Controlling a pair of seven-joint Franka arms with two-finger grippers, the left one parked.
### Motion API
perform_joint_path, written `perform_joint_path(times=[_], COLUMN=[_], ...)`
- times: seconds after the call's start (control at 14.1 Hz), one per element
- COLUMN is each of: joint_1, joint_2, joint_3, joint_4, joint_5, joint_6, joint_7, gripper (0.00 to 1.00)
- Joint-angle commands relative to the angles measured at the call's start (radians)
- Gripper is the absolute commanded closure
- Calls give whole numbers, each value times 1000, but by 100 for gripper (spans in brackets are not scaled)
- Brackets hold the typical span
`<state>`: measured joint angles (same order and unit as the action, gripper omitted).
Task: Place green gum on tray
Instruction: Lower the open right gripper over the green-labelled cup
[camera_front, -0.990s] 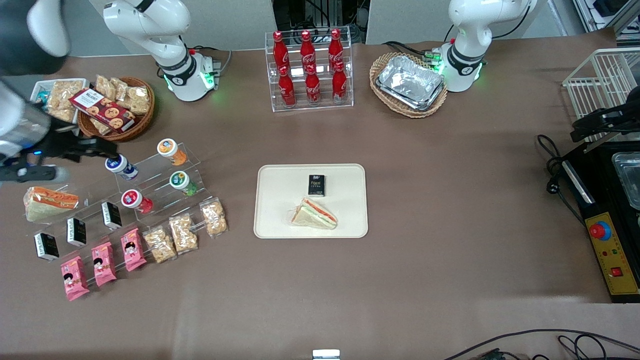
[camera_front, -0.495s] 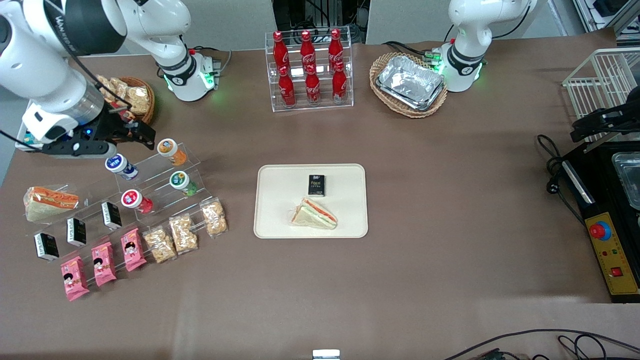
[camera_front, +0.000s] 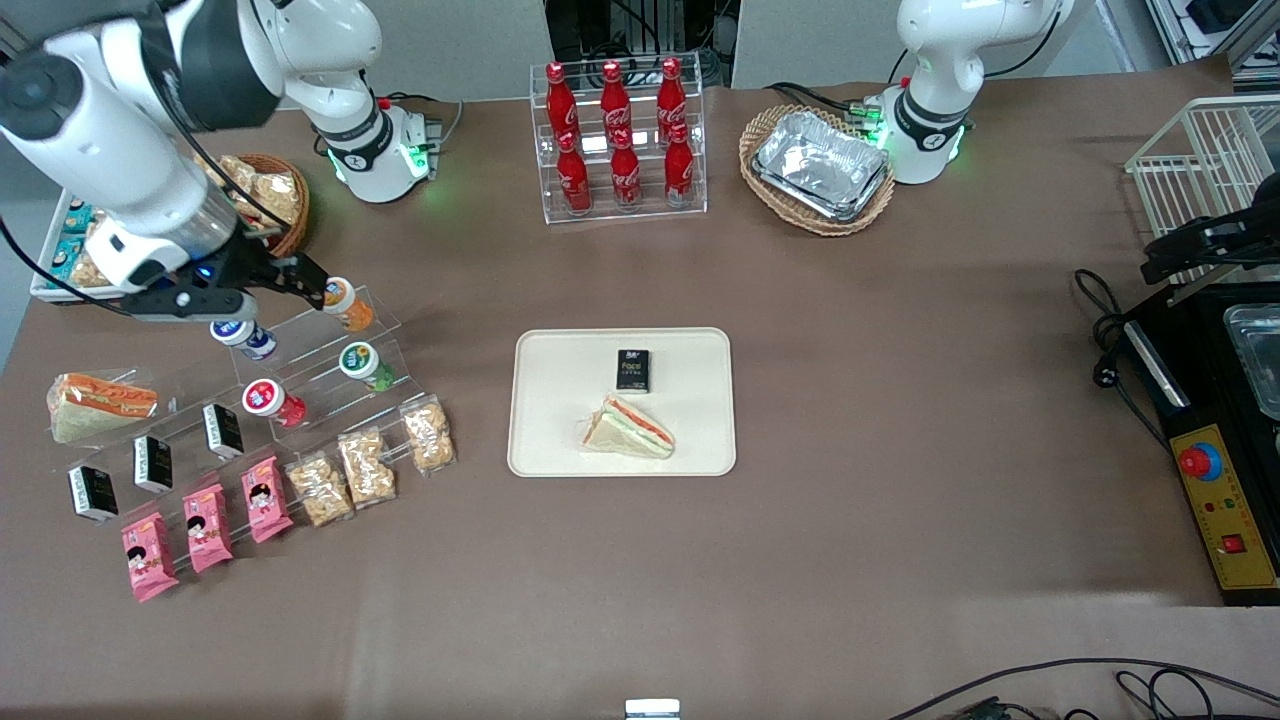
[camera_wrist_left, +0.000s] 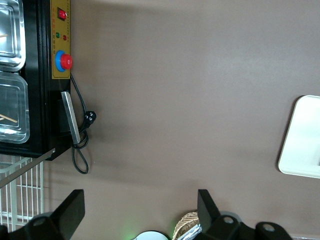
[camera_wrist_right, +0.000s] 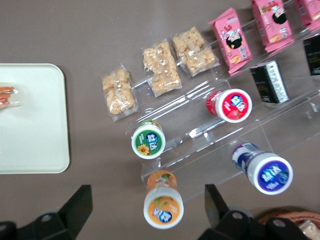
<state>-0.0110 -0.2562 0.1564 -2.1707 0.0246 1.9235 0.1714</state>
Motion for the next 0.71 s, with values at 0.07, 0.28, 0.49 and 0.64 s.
perform_joint_path(times=[0.07,0.28,0.49,0.64], joint_1=[-10,-10,-9,-9], joint_2=[44,101,152,172], joint_3=[23,29,29,29], joint_4=[-130,-176,-210,-236], joint_5=[12,12,12,12], joint_6=[196,294,359,402], joint_7=[-15,-15,-15,-15], gripper=[0,0,0,0])
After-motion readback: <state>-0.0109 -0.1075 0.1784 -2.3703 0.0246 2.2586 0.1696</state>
